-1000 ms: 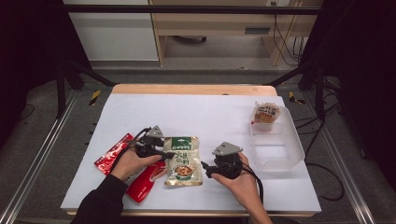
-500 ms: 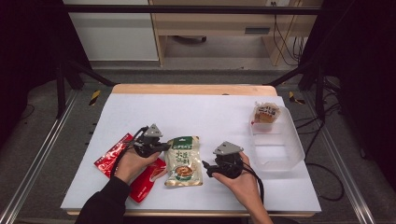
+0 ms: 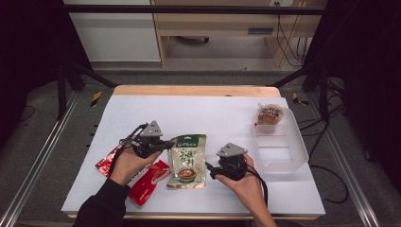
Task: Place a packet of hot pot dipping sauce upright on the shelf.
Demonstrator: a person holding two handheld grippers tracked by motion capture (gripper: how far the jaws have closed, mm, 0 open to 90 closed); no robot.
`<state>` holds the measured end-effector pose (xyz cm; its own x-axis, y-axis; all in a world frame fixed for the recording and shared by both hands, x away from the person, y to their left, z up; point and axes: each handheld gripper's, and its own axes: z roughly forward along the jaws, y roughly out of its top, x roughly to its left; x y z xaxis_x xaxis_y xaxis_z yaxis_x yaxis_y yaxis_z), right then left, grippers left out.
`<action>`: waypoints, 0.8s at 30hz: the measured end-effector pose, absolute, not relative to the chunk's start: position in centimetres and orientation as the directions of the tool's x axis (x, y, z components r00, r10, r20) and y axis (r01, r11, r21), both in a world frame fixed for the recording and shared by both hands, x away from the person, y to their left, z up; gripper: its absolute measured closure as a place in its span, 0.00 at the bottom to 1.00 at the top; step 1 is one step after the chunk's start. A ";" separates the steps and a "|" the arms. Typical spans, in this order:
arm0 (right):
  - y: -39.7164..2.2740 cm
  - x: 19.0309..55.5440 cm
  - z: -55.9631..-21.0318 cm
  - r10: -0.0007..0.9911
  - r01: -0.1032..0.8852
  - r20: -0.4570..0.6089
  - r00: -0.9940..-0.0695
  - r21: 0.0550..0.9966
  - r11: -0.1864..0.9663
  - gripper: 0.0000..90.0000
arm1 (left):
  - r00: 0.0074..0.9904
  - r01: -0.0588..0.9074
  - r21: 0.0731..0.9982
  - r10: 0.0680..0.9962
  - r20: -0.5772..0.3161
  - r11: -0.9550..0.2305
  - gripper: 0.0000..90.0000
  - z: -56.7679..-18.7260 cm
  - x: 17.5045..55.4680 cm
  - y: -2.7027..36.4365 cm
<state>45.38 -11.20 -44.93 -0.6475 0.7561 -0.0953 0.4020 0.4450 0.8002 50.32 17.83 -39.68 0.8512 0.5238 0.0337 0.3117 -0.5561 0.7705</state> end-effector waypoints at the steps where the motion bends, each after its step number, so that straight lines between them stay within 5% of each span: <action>1: -11.2 45.4 -44.9 0.756 0.402 -0.095 -0.647 0.800 0.445 0.24 | 0.851 0.312 0.770 0.524 0.034 -0.556 1.00 -39.7 50.3 17.8; 14: -11.4 45.1 -44.4 0.753 0.386 -0.117 -0.648 0.801 0.457 0.21 | 0.894 0.223 0.788 0.443 0.070 -0.574 1.00 -37.3 48.9 17.1; 21: -11.7 45.0 -40.9 0.703 0.342 -0.128 -0.699 0.804 0.486 0.16 | 0.904 0.196 0.791 0.418 0.082 -0.579 1.00 -36.6 48.3 16.8; 24: -11.6 45.5 -38.9 0.654 0.318 -0.179 -0.735 0.761 0.566 0.21 | 0.906 0.194 0.799 0.416 0.077 -0.569 1.00 -36.5 48.1 16.8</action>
